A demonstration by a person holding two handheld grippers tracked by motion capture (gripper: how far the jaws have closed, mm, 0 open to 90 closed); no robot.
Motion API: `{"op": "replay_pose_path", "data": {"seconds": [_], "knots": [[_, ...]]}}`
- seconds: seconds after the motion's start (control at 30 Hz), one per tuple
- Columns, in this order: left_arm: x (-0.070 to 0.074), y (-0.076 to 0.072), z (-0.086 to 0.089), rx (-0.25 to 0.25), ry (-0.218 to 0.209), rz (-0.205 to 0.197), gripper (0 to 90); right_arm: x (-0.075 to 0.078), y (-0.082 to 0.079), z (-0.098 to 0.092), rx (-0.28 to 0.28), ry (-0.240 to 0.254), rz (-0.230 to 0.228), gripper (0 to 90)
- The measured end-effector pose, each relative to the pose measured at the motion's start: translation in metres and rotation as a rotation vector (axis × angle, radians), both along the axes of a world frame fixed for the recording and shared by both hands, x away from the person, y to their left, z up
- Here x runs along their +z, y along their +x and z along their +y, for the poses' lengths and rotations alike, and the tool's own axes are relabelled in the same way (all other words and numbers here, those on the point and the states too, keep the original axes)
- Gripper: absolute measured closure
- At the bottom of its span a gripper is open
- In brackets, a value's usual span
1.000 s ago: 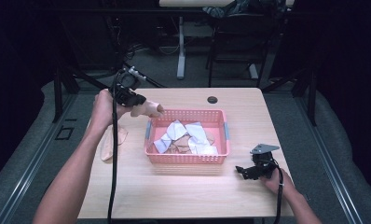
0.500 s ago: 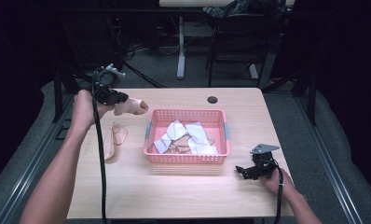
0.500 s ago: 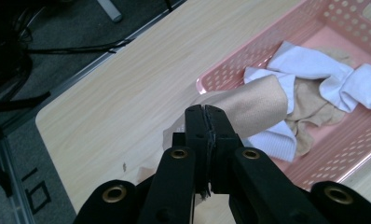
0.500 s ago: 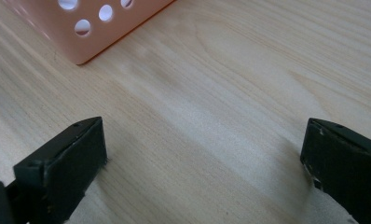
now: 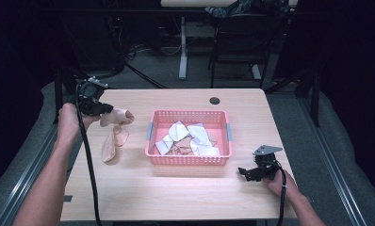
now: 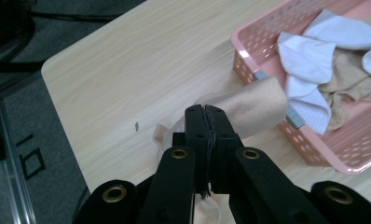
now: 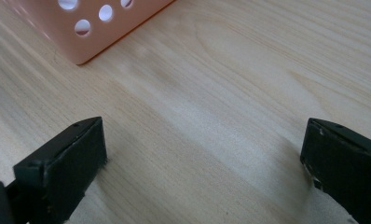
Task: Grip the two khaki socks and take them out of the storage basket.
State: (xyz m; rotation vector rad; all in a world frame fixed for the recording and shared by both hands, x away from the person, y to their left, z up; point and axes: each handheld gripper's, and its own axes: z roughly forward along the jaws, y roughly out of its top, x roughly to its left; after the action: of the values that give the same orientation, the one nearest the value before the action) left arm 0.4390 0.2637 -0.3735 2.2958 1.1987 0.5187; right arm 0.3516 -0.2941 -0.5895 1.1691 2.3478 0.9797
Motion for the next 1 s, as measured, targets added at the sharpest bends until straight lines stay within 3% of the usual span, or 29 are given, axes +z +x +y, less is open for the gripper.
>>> {"op": "replay_pose_path", "data": {"seconds": [0.63, 1.0], "knots": [[-0.037, 0.001, 0.026, 0.080, 0.004, 0.056, 88.8, 0.000, 0.000, 0.000, -0.001, 0.000, 0.000, 0.0], [-0.072, 0.009, 0.038, 0.130, 0.002, 0.133, 88.8, 0.000, 0.000, 0.000, -0.001, 0.000, -0.001, 0.0]]}}
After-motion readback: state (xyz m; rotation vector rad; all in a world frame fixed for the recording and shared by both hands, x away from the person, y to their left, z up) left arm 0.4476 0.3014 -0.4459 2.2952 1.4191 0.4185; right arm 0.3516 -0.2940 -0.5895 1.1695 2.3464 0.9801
